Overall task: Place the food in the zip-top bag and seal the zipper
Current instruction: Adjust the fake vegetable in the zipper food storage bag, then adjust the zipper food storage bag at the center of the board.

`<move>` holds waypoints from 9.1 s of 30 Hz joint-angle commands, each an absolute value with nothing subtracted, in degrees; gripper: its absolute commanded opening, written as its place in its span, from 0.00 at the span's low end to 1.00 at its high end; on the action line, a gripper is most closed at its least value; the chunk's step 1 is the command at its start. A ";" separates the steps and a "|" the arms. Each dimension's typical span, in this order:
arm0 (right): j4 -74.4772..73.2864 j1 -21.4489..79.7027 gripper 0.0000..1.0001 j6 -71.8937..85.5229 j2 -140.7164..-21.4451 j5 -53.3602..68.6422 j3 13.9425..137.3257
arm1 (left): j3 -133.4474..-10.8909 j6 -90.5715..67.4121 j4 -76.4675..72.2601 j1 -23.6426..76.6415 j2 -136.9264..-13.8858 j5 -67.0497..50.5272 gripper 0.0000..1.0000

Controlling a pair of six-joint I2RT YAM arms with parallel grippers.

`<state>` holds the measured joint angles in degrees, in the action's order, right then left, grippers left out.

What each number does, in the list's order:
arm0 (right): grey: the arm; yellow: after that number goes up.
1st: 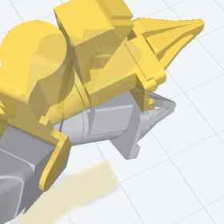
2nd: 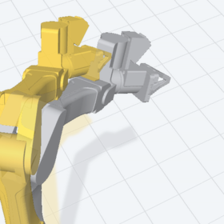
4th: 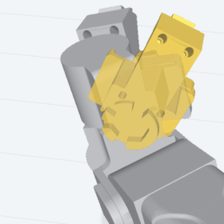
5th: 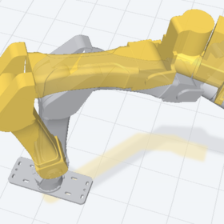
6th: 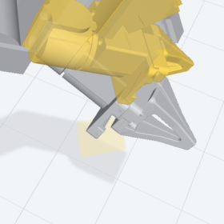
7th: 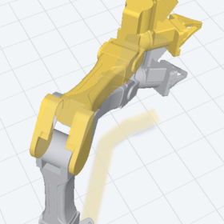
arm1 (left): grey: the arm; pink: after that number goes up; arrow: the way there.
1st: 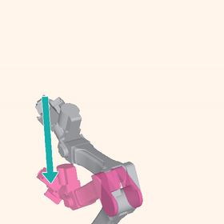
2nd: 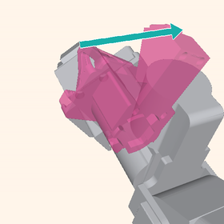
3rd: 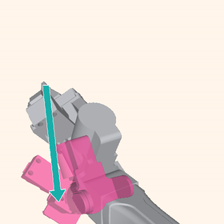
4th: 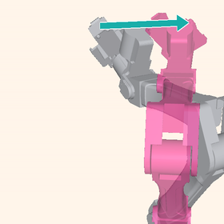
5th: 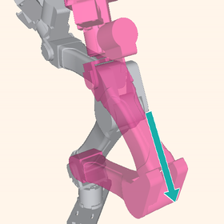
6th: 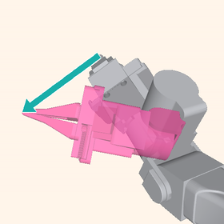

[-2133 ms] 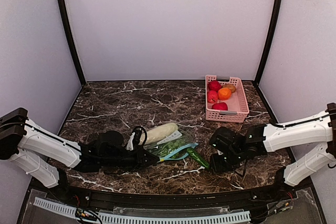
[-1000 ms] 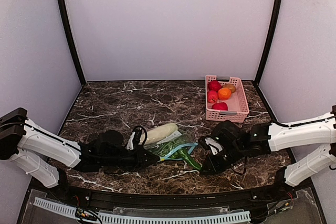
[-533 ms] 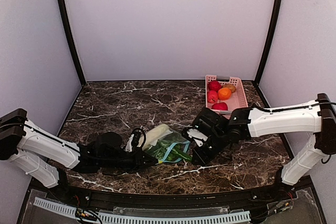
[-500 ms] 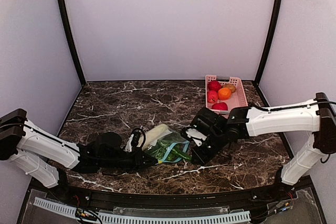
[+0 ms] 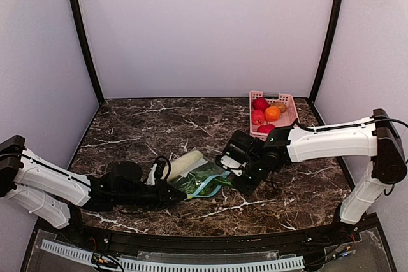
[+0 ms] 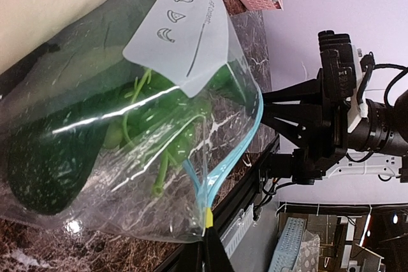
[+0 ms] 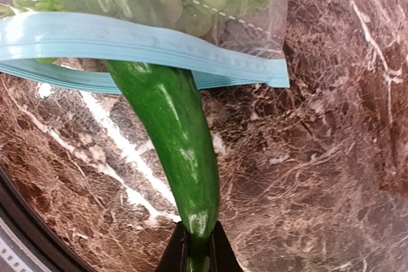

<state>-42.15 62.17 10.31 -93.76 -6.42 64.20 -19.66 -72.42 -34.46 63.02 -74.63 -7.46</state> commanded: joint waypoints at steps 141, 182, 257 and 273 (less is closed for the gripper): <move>5.02 45.09 0.54 39.43 -91.25 19.89 45.59 | -15.32 -63.69 -15.16 55.45 -61.82 -18.34 0.80; 5.43 43.77 0.35 44.16 -99.98 17.38 49.77 | -14.93 -70.05 -32.96 56.92 -75.22 -17.42 0.01; -44.96 48.77 0.45 35.92 -57.76 -1.30 62.05 | -24.40 -76.18 -53.33 57.00 -84.43 -22.26 0.01; -39.05 63.63 0.37 27.43 -63.57 0.96 61.19 | -26.15 -74.77 -48.16 56.95 -81.27 -21.62 0.01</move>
<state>-41.78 62.63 29.93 -61.34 1.80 62.37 -25.02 -75.66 -49.91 57.17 -83.79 -22.59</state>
